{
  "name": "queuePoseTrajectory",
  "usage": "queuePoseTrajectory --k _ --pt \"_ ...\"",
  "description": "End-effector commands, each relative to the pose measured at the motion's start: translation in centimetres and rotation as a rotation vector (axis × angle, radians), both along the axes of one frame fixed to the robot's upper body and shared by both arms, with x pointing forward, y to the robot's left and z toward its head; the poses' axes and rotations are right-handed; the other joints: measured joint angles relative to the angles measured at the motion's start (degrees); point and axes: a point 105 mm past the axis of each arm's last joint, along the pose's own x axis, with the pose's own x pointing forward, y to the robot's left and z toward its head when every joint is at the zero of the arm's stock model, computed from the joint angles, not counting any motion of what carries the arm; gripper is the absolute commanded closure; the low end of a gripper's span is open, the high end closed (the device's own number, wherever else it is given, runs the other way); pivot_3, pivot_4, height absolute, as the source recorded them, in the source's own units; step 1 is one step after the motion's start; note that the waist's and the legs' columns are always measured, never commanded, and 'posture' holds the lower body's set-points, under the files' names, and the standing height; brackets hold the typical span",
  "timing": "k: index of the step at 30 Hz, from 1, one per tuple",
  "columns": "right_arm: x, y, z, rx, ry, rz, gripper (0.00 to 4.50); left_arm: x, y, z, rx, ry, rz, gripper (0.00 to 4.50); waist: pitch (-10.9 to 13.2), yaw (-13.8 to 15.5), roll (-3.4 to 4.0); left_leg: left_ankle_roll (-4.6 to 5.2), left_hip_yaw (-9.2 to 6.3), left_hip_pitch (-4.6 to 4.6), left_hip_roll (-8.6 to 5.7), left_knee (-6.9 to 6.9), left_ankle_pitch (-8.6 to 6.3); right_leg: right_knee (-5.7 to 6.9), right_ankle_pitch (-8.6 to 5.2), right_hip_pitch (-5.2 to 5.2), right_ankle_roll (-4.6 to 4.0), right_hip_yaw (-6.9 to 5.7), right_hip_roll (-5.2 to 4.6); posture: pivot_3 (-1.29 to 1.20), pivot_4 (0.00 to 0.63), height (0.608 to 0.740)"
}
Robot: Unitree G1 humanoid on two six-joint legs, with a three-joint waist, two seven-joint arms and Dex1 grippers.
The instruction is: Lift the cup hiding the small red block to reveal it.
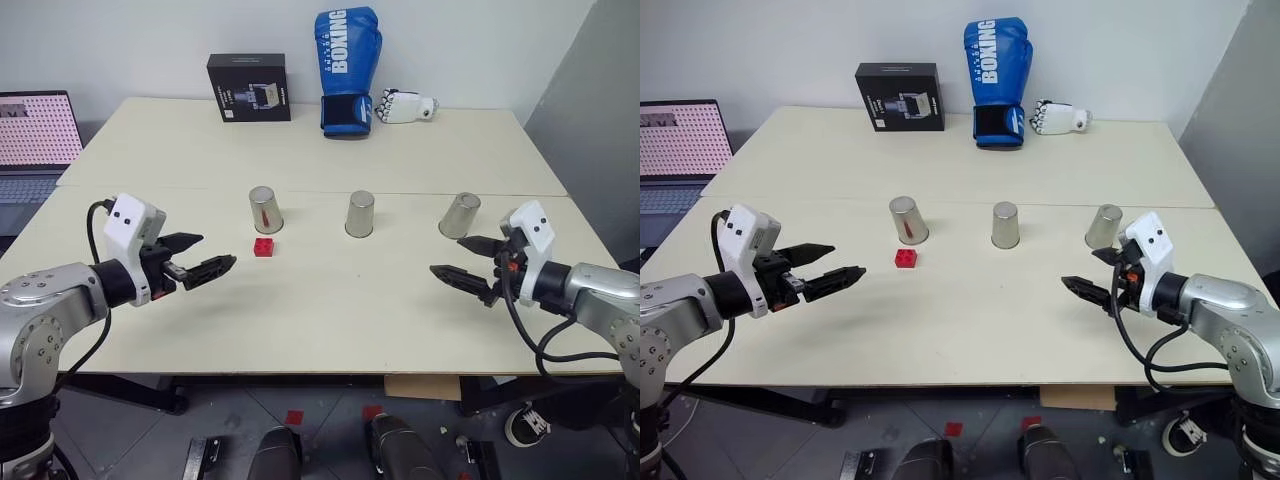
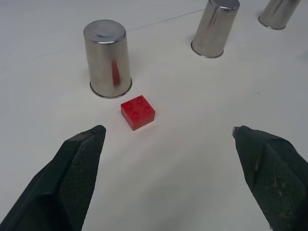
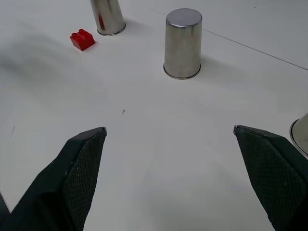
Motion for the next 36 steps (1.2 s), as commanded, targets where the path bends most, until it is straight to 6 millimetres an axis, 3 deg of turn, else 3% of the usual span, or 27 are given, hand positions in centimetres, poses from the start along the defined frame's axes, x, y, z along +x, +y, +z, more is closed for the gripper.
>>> queuePoseTrajectory --k 1,36 --pt "0.02 0.19 1.33 0.005 -0.06 0.013 0.0 0.43 0.03 1.31 0.043 -0.068 0.005 0.01 0.0 0.0 0.0 0.0 0.0 0.0 0.0 0.0 0.0 0.0 0.0 0.0 0.0 0.0 0.0 0.0 0.15 0.74" --pt "0.28 -0.21 1.26 -0.01 -0.07 0.004 0.0 0.52 0.22 1.05 0.054 -0.059 -0.036 0.01 0.0 0.0 0.0 0.0 0.01 0.02 0.0 0.06 0.0 0.12 0.01 0.01 0.01 0.0 0.01 0.0 0.15 0.74"
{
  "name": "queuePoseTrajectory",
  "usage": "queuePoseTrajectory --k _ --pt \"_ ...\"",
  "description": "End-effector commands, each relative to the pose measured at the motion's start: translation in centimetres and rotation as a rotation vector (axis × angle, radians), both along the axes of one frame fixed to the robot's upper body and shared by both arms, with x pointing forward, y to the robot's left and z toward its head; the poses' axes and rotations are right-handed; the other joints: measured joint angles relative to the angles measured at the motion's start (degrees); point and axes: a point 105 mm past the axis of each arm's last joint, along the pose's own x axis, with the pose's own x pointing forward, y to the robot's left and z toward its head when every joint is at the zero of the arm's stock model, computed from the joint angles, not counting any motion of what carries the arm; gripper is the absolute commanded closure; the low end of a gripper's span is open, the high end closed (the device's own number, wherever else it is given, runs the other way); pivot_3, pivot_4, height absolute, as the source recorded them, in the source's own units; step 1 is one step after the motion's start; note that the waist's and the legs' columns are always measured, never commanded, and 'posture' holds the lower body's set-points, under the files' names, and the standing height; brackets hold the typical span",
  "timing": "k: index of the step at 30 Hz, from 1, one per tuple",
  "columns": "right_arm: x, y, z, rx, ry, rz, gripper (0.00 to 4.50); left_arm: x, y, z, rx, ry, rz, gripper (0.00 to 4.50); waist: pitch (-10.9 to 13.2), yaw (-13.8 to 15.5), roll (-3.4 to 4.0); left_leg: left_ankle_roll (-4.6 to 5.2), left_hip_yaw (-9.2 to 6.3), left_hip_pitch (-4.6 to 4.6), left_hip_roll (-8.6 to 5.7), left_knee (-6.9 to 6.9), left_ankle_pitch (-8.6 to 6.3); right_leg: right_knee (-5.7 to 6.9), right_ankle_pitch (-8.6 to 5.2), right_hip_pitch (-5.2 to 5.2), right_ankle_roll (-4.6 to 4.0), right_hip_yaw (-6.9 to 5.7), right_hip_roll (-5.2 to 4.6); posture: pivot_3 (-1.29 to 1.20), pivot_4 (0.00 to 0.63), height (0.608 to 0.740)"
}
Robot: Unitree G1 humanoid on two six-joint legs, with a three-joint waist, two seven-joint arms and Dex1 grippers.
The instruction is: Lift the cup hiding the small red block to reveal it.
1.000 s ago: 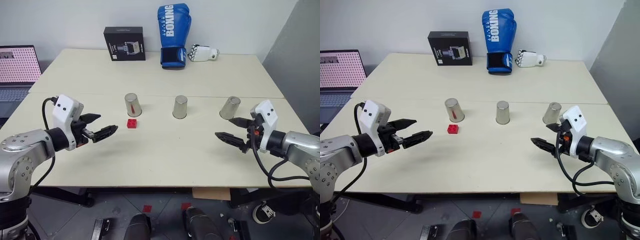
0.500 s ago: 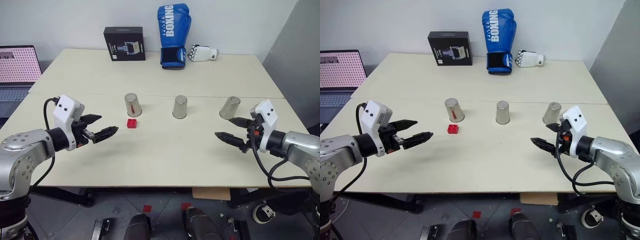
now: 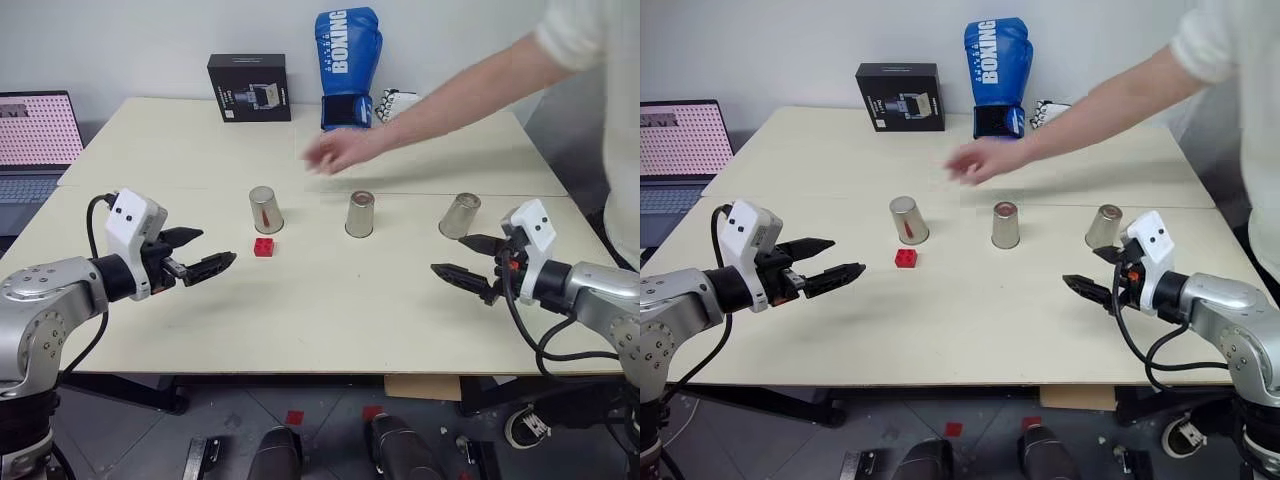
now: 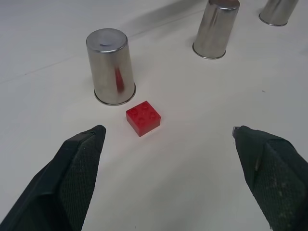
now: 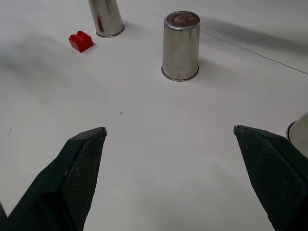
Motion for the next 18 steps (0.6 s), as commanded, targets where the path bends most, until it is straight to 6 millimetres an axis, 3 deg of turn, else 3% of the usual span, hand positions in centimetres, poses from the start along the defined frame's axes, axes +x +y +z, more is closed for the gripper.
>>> queuePoseTrajectory --k 1,18 --pt "0.01 0.0 1.18 -0.015 -0.059 0.009 0.0 0.05 0.05 1.04 0.036 -0.048 -0.005 0.01 0.0 0.0 0.0 0.0 0.0 0.0 0.0 0.0 0.0 0.01 0.0 0.0 0.0 0.0 0.0 0.0 0.15 0.74" --pt "0.23 -0.04 1.01 -0.013 -0.061 0.001 0.0 -0.11 0.46 0.95 0.035 -0.048 0.013 0.01 0.0 0.0 0.0 0.0 0.0 0.02 0.0 0.05 0.0 0.06 0.0 0.01 0.0 0.0 0.0 0.0 0.15 0.74"
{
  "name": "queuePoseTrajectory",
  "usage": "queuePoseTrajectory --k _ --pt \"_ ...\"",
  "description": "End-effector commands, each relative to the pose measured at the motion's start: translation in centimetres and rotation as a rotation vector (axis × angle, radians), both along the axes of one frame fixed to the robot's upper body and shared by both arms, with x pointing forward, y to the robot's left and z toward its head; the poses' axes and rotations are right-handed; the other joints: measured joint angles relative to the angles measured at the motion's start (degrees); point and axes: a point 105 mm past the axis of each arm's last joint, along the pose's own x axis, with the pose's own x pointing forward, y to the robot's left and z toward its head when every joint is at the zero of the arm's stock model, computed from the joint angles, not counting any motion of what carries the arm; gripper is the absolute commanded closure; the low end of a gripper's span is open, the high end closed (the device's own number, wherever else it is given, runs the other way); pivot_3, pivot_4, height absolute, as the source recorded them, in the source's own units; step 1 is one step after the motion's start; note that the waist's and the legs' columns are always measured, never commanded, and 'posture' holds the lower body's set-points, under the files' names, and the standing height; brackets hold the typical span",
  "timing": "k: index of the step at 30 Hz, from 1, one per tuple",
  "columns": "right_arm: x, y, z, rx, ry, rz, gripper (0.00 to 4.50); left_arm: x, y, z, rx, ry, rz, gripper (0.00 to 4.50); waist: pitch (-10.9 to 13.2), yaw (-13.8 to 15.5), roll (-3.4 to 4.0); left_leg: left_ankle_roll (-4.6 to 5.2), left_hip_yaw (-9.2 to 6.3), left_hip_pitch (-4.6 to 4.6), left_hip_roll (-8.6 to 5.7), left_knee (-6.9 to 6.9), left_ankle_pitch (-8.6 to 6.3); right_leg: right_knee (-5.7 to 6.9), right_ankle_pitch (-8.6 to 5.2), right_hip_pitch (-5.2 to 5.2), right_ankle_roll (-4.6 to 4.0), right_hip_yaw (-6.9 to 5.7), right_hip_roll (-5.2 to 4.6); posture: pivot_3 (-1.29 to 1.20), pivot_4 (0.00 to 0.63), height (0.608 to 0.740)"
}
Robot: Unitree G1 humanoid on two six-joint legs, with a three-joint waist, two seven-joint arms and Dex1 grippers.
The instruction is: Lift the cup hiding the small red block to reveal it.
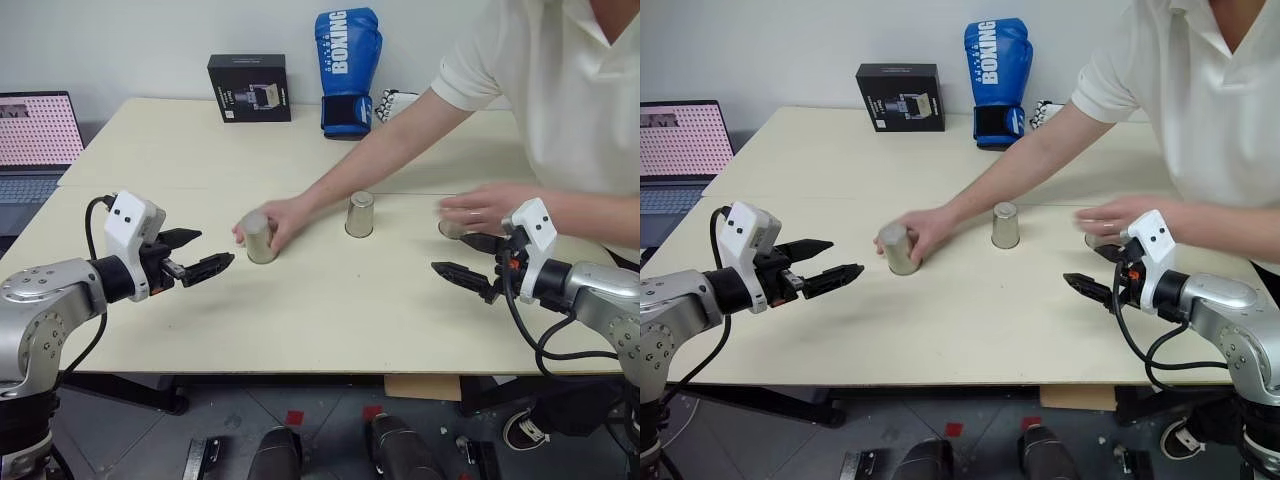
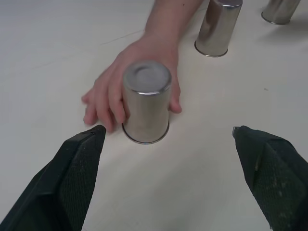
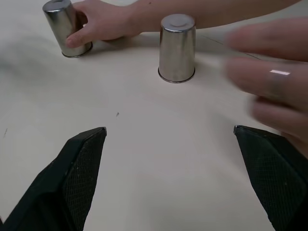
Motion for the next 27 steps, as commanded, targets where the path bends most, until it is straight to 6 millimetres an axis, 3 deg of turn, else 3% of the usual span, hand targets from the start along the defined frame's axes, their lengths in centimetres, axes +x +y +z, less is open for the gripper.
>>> queuePoseTrajectory --k 1,27 --pt "0.0 0.15 0.99 -0.011 -0.051 0.009 0.0 -0.05 0.22 1.32 0.034 -0.054 0.007 0.01 0.0 0.0 0.0 0.0 0.0 0.0 0.0 0.0 0.0 0.0 0.0 0.0 0.0 0.0 0.0 0.0 0.15 0.74" --pt "0.32 0.45 1.2 -0.006 -0.065 -0.001 0.0 0.16 -0.73 1.34 0.032 -0.064 -0.02 0.01 0.0 0.0 0.0 0.0 0.01 0.02 0.0 0.03 0.0 0.07 0.01 0.01 0.01 0.0 0.0 0.0 0.15 0.74"
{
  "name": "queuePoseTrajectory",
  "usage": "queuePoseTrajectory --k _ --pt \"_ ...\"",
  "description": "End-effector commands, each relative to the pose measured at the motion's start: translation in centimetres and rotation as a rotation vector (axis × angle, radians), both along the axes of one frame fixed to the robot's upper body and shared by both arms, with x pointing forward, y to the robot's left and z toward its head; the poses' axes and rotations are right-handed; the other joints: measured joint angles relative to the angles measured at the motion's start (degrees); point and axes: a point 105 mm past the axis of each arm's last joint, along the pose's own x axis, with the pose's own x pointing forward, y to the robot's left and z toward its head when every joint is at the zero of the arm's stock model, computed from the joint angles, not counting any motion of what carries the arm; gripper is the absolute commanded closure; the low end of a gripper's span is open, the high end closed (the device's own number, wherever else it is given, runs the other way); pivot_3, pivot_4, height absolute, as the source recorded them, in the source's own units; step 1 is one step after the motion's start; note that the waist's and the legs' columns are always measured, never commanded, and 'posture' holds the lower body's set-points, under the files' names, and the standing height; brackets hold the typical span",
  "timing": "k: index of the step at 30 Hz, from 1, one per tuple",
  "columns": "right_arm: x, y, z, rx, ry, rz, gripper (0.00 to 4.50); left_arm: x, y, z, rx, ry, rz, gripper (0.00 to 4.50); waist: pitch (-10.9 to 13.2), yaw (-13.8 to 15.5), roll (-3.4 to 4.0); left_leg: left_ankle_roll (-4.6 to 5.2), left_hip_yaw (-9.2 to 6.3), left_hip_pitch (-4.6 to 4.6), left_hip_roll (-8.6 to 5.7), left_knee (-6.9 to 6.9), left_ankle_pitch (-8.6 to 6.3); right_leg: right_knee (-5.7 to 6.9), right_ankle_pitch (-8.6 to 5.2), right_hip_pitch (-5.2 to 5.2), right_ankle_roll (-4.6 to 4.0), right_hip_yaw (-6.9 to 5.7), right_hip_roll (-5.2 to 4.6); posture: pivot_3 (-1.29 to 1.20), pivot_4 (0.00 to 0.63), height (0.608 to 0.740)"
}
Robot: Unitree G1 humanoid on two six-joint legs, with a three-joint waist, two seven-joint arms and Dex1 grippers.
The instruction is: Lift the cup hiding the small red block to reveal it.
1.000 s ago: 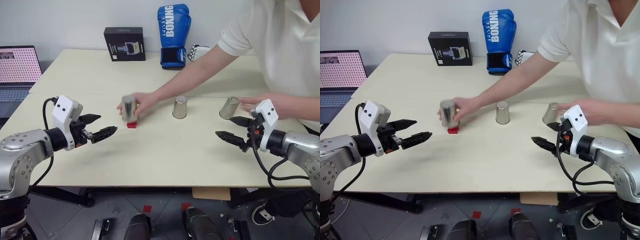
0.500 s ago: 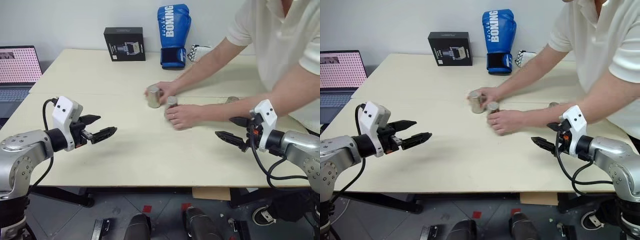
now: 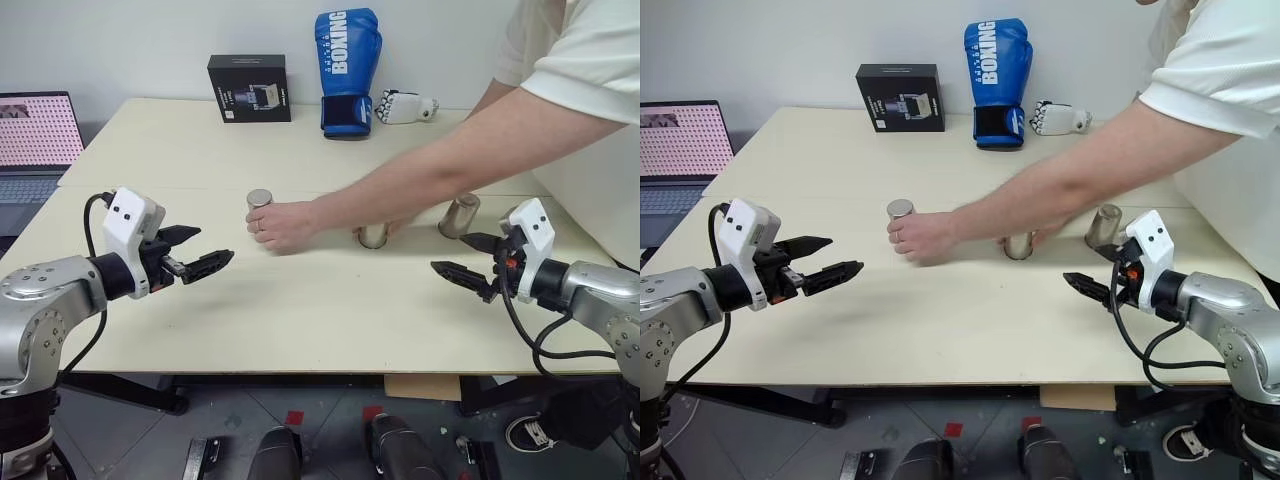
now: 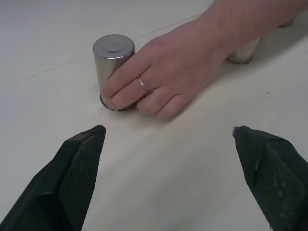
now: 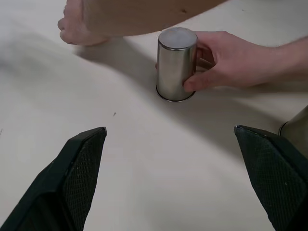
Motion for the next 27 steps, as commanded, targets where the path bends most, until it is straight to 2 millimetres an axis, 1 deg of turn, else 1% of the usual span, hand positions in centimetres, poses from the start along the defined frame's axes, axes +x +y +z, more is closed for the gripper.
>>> queuePoseTrajectory --k 1,6,12,14,15,16,18,20,21,24,27 --pt "0.1 0.3 1.3 -0.001 -0.064 0.009 0.0 -0.2 -0.8 0.8 0.027 -0.044 -0.032 0.01 0.0 0.0 0.0 0.0 0.0 0.0 0.0 0.0 0.0 0.01 0.0 0.0 0.0 0.0 0.0 0.0 0.15 0.74" --pt "0.0 0.4 1.3 -0.006 -0.061 0.015 0.0 -0.6 -1.4 0.2 0.033 -0.022 -0.064 0.01 0.0 0.0 0.0 0.0 0.01 0.01 0.0 0.01 0.0 0.02 0.0 0.0 0.0 0.01 0.0 0.0 0.15 0.74" --pt "-0.4 0.8 1.2 -0.003 -0.057 0.027 0.0 -0.8 -2.9 -0.8 0.049 -0.009 -0.128 0.01 0.0 0.0 0.0 0.0 0.0 0.02 0.0 0.01 0.0 0.04 0.0 0.01 0.0 0.01 0.0 0.0 0.15 0.74" --pt "-0.5 0.9 1.2 0.001 -0.055 0.026 0.0 -0.7 -4.9 -2.3 0.12 -0.03 -0.205 0.01 0.0 0.0 0.0 0.0 0.0 0.03 0.0 0.01 0.0 0.04 0.0 0.02 0.0 0.01 0.0 0.0 0.15 0.74" --pt "-0.5 0.9 1.2 0.003 -0.054 0.026 0.0 -0.5 -6.0 -2.9 0.134 -0.045 -0.235 0.01 0.0 0.1 0.01 0.0 0.01 0.06 -0.02 0.01 0.0 0.04 0.0 0.05 0.0 0.03 0.0 0.0 0.15 0.74" --pt "-0.5 1.0 1.1 0.006 -0.054 0.026 0.0 0.0 -7.1 -3.2 0.106 -0.068 -0.245 0.01 0.0 0.2 0.01 0.0 0.03 0.08 -0.03 0.01 0.0 0.03 0.0 0.08 0.0 0.05 -0.01 0.0 0.15 0.74" --pt "-0.5 1.4 1.2 0.013 -0.057 0.03 0.0 1.5 -9.0 -3.6 0.035 -0.112 -0.233 0.01 0.0 0.6 0.02 0.0 0.04 0.07 -0.07 0.05 0.0 0.03 0.01 0.1 0.02 0.08 -0.02 0.0 0.15 0.74" --pt "-0.6 1.8 1.3 0.021 -0.06 0.039 0.0 3.0 -11.0 -4.3 0.02 -0.156 -0.234 0.01 0.0 1.1 -0.04 0.0 0.02 0.05 -0.07 0.12 0.01 0.06 0.04 0.1 0.06 0.07 0.0 0.0 0.15 0.74" --pt "-0.7 1.9 1.3 0.022 -0.061 0.041 0.0 3.8 -11.9 -4.6 0.019 -0.178 -0.232 0.01 -0.1 1.4 0.05 0.0 -0.01 0.04 -0.04 0.13 0.01 0.08 0.05 0.09 0.08 0.07 0.04 0.0 0.15 0.74" --pt "-0.7 1.9 1.3 0.015 -0.065 0.033 0.0 6.5 -14.5 -5.0 -0.01 -0.23 -0.213 0.01 -0.1 1.8 0.07 0.01 -0.02 0.1 -0.1 0.16 0.02 0.16 0.07 0.14 0.11 0.09 0.05 0.0 0.15 0.74" --pt "-0.9 1.9 1.2 0.01 -0.071 0.02 0.0 8.5 -18.5 -5.2 -0.045 -0.259 -0.254 0.01 -0.1 2.1 0.06 0.02 -0.01 0.09 -0.13 0.19 0.02 0.14 0.2 0.15 0.33 0.1 0.04 0.0 0.15 0.74"
